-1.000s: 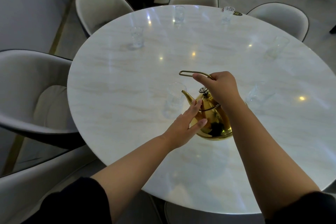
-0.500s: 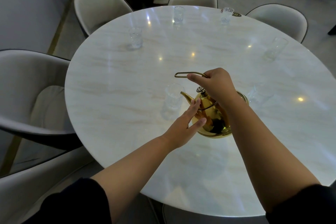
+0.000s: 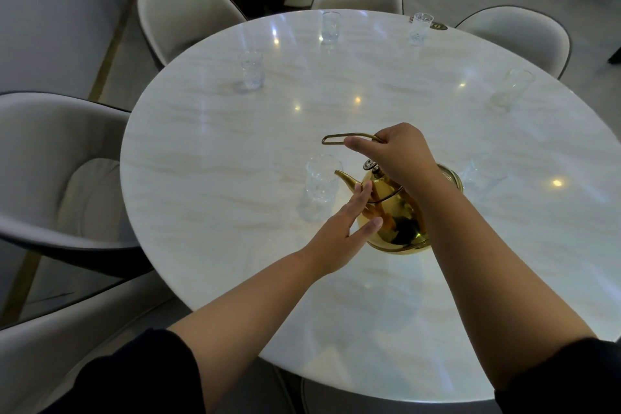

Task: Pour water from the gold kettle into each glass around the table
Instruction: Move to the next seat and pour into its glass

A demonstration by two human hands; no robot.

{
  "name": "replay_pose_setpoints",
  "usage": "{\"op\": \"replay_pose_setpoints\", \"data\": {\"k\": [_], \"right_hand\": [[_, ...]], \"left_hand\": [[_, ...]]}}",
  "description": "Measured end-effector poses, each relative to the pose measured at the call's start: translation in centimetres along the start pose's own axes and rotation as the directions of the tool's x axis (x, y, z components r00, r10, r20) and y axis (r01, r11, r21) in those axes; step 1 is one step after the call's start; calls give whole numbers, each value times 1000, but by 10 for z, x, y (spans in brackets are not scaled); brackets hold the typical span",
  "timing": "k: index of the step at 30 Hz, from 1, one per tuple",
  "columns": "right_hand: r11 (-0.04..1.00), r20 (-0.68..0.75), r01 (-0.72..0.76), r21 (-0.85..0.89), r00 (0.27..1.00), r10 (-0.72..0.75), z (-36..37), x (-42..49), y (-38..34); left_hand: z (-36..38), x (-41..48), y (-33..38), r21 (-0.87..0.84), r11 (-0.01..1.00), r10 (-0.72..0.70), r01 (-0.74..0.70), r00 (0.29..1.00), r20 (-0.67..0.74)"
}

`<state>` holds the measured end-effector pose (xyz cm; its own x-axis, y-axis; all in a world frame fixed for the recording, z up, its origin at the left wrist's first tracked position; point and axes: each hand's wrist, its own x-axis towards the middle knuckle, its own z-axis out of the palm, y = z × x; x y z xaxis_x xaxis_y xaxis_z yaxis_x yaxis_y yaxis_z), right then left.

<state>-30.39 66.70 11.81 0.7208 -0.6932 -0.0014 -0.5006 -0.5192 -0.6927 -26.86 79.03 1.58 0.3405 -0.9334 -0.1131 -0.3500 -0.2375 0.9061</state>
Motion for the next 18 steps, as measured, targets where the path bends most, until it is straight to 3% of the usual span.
{"op": "replay_pose_setpoints", "data": {"k": [18], "right_hand": [[999,23,17,-42,1000,-16,2,2,-1]], "left_hand": [[-1,0,-1,-14,1000,4,-4,1000,-3]]}}
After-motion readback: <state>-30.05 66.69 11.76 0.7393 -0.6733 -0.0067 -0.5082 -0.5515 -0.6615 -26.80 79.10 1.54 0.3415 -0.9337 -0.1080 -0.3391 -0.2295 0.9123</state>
